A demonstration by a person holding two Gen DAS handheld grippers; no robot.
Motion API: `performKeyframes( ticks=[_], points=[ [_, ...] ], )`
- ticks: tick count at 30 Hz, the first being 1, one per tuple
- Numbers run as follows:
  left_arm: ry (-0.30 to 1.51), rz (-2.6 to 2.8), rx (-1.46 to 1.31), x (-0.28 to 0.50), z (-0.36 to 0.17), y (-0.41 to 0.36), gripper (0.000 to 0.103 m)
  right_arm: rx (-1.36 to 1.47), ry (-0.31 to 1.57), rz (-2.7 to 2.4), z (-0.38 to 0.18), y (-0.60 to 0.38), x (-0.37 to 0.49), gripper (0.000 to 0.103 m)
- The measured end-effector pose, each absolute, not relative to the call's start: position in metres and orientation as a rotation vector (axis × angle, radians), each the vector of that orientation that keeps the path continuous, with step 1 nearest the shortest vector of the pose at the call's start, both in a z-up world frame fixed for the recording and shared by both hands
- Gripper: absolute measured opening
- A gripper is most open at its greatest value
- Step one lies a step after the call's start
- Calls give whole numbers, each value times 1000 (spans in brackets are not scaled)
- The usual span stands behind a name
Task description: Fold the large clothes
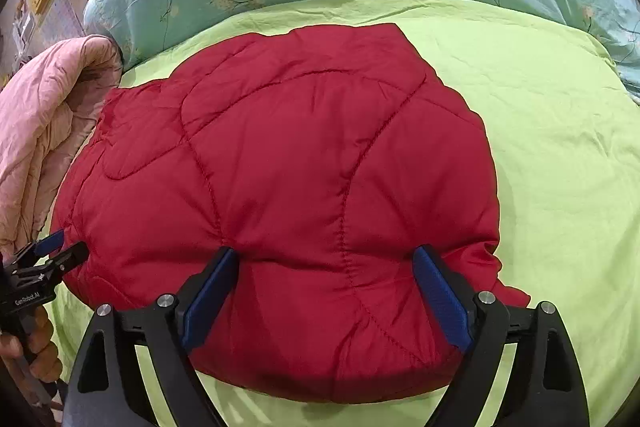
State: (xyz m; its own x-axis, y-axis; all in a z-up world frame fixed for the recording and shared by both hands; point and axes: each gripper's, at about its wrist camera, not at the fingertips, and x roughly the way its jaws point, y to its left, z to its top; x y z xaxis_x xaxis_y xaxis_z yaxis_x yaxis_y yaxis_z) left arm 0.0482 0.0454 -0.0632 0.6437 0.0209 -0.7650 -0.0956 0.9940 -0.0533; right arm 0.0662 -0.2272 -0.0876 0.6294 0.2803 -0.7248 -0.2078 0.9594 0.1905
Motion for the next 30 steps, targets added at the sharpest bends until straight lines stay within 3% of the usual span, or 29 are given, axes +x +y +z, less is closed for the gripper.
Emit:
performKeyframes(
  ticks=[30],
  points=[
    [909, 108, -7, 5, -50, 23, 98, 67, 786, 329, -56, -222, -13, 91]
  ],
)
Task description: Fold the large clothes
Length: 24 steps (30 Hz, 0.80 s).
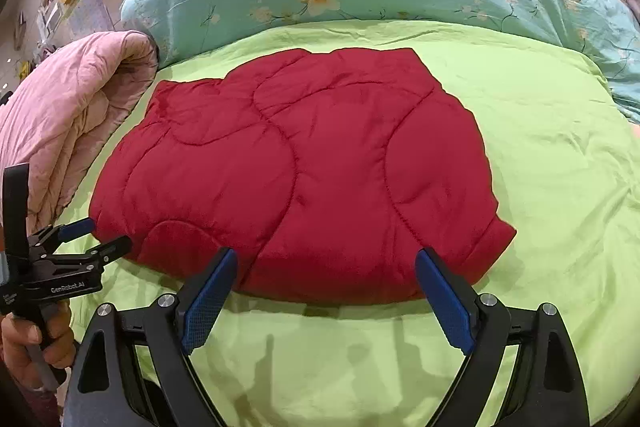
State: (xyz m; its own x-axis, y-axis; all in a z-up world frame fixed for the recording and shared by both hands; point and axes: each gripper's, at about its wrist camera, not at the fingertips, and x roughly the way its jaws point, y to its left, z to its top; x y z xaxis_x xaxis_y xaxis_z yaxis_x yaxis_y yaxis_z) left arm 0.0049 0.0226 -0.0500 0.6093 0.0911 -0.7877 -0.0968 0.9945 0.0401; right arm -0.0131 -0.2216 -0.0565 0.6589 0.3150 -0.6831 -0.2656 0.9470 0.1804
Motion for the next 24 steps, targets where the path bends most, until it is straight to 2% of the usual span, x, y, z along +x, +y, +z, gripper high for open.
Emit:
performKeyframes(
  ticks=[8, 16, 19, 24],
  points=[
    [914, 113, -45, -9, -52, 26, 98, 63, 816, 352, -64, -215, -27, 91],
    [907, 115, -203, -38, -58, 38, 98, 34, 861, 367, -78, -211, -47, 91],
    [992, 158, -57, -34, -60, 27, 98, 23, 882, 387, -83, -209, -53, 91],
    [916, 192, 70, -45, -46, 13, 98, 0, 880, 410, -77, -202, -61, 91]
  ],
)
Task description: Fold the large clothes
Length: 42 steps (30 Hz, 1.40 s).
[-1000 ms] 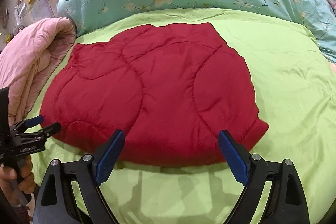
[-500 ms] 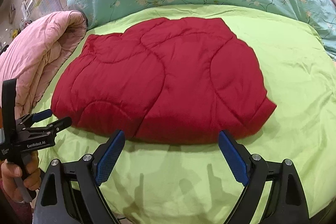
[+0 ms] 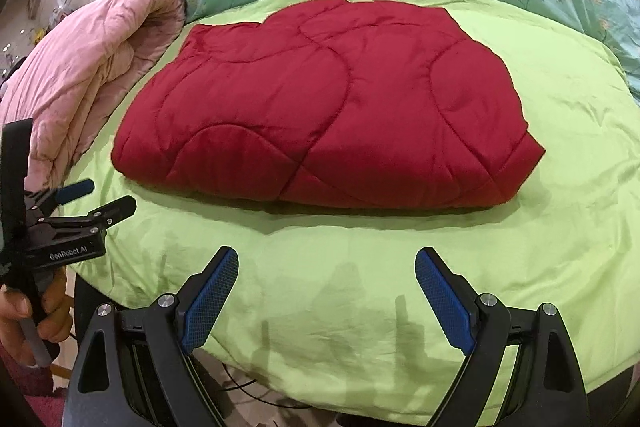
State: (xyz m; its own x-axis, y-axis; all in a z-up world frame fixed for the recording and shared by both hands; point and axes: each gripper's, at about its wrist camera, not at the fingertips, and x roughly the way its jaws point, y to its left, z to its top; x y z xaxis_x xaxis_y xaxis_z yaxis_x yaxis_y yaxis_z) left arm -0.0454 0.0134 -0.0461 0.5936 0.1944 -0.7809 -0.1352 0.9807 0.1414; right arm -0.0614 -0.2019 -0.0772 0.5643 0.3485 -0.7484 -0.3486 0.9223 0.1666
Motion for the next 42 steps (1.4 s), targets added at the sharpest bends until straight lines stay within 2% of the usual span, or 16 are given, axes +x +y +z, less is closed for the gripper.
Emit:
performKeyframes(
  ticks=[11, 14, 28, 42],
  points=[
    [802, 194, 73, -51, 3, 19, 100, -31, 750, 447, -17, -204, -72, 92],
    [795, 200, 64, -47, 3, 23, 100, -13, 733, 449, -10, -208, -71, 95],
    [864, 210, 23, -12, -31, 33, 100, 1, 840, 421, -56, -201, -28, 96],
    [872, 195, 34, 9, -33, 33, 100, -4, 873, 417, -66, -194, 3, 96]
  ],
)
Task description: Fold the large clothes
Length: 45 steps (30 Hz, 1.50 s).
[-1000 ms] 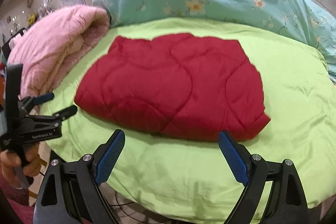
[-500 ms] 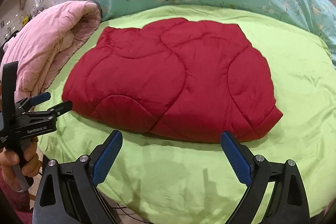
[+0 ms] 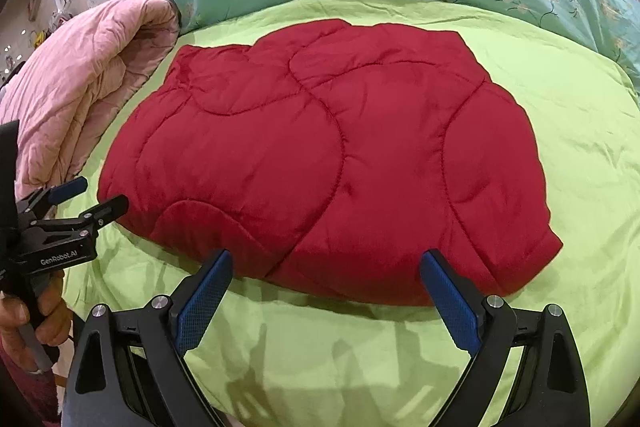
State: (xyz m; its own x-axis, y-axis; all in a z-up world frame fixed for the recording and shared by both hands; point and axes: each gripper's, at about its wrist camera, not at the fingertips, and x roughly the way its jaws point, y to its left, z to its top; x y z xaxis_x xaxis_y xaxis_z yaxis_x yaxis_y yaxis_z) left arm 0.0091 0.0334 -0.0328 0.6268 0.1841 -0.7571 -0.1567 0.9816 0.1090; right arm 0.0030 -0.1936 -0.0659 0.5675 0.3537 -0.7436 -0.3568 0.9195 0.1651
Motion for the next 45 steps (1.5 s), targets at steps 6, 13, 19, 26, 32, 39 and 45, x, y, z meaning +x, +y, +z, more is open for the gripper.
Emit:
performKeyframes(
  ticks=[6, 13, 19, 26, 32, 39, 45],
  points=[
    [901, 196, 44, 24, -43, 34, 100, -12, 889, 390, -75, -193, 14, 96],
    [939, 180, 4, 39, -59, 39, 103, -19, 916, 352, -87, -193, 32, 99],
    [934, 174, 31, 49, -63, 38, 103, 16, 919, 359, -92, -196, 43, 100],
    [931, 170, 14, 41, -56, 39, 103, 41, 903, 353, -85, -199, 35, 100],
    [912, 187, 41, 27, -45, 35, 103, 56, 886, 360, -71, -205, 20, 98],
    [903, 176, 48, 12, -39, 30, 103, 28, 852, 378, -55, -202, 3, 99],
    [901, 167, 46, -2, -38, 28, 103, 5, 847, 404, -52, -195, -12, 99]
  ],
)
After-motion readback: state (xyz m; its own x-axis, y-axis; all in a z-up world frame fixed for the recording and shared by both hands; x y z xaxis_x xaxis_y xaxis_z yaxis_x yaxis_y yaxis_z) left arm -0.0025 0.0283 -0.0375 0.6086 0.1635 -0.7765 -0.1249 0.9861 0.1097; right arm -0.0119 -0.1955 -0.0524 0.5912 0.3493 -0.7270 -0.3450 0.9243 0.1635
